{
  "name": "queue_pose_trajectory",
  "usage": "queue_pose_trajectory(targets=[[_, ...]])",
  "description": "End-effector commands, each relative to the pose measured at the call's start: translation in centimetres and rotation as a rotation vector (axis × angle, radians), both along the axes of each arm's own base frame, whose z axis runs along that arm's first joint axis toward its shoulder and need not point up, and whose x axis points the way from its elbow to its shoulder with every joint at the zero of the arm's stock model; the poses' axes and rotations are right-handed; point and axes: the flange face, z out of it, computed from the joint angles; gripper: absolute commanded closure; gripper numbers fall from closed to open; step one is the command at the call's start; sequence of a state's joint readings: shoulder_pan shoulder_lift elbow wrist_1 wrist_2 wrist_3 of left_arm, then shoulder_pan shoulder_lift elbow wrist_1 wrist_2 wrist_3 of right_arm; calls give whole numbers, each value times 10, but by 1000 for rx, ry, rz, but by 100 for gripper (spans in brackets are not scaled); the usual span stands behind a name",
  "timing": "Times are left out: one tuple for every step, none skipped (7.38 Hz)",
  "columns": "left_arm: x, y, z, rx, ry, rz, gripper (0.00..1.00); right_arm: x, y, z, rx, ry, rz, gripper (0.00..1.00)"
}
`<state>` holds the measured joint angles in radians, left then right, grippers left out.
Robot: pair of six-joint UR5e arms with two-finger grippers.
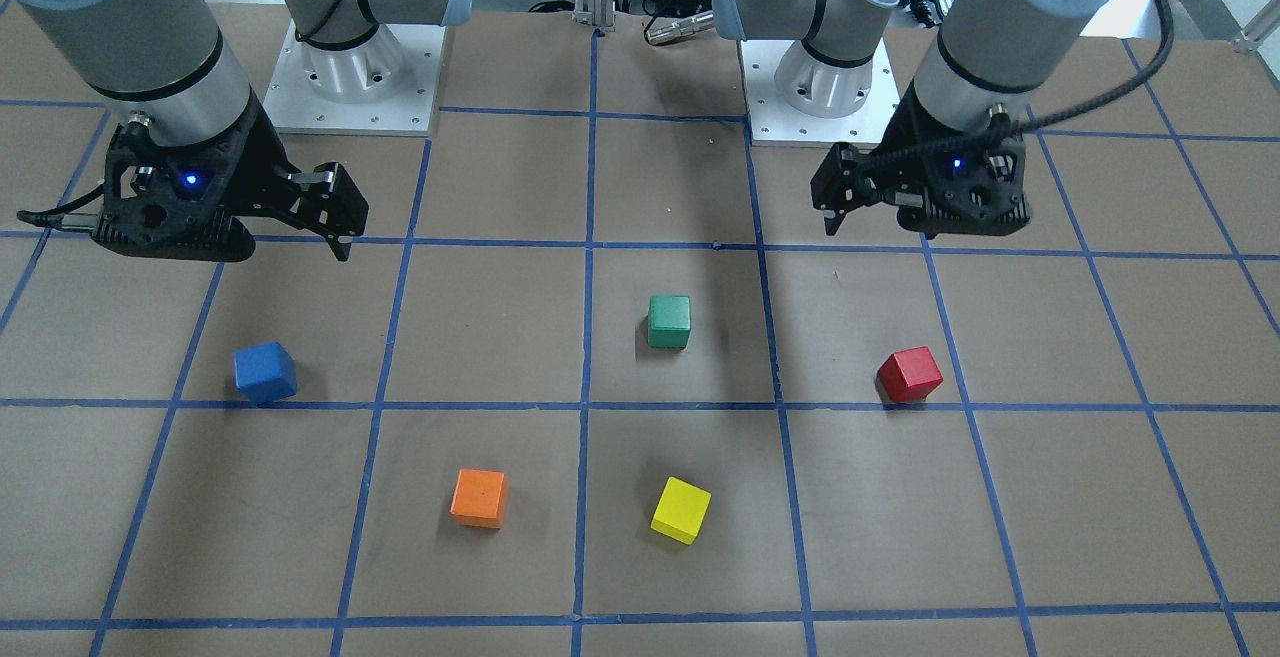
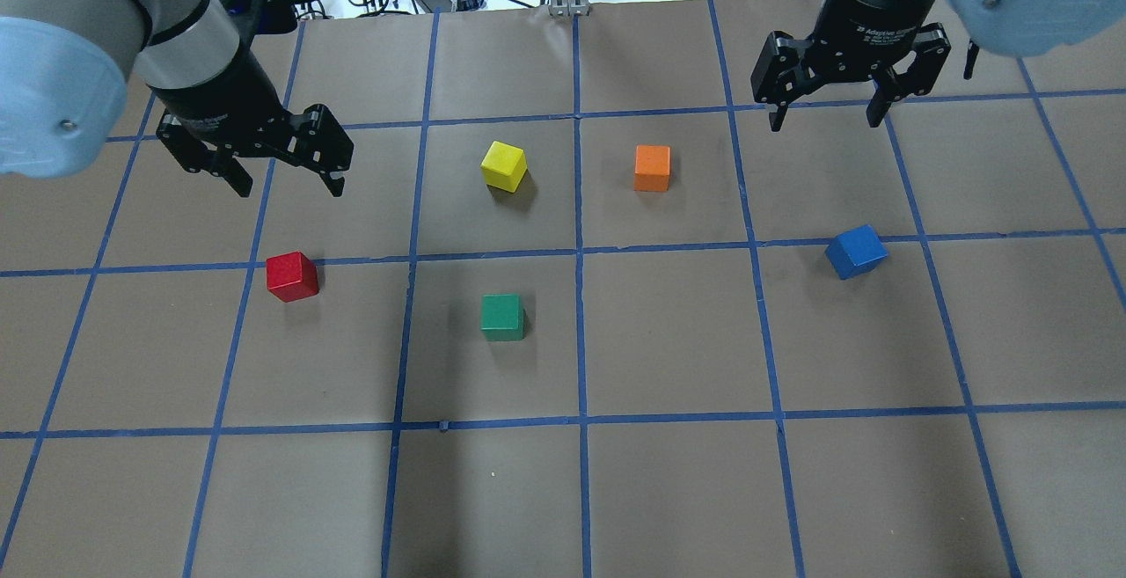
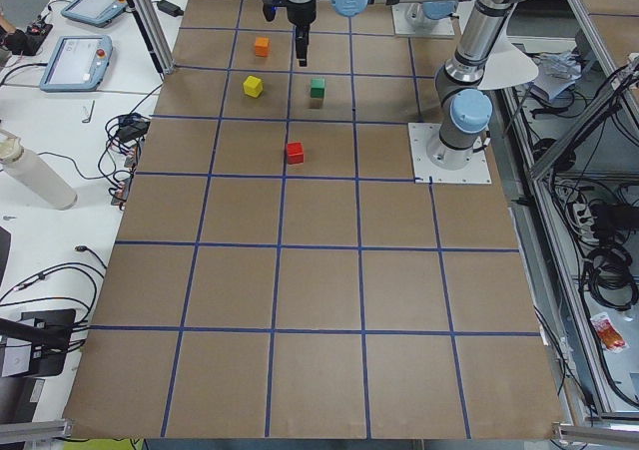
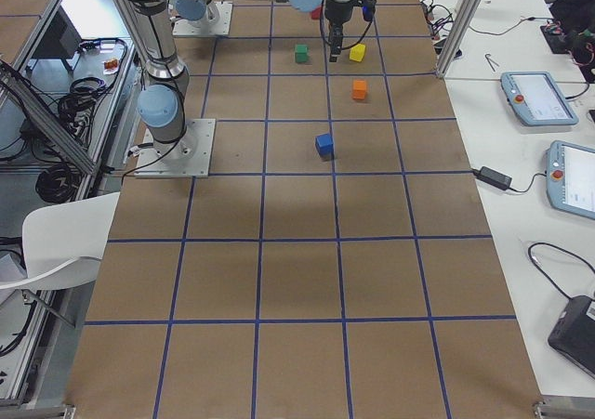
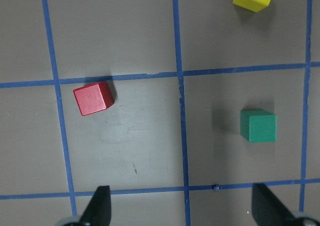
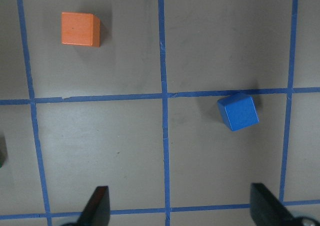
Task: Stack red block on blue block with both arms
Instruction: 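Lower the left gripper toward the red cube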
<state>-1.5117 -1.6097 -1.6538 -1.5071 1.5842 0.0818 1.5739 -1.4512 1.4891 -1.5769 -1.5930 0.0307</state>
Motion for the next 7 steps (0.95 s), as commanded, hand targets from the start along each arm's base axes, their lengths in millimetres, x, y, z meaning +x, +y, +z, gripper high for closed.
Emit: queue_pose_trajectory(targets=[[54,-21,-73,18,14,100,0,0,0,0,0,-1,0,0],[69,-26,-104,14,14,126,0,1,0,0,0,-4,0,0],[73,-21,-141,29,7,135,0,0,0,0,0,1,2,0],[84,-21,-169,-22,-1,109,0,0,0,0,0,-4,-2,0],[106,-19,-191,-15,4,104,0,0,0,0,0,-1,0,0],[119,-19,-200,-2,10,129,0,0,0,0,0,-2,-2,0],[121,-20,-212,15,12,138,0,1,0,0,0,-1,1,0]])
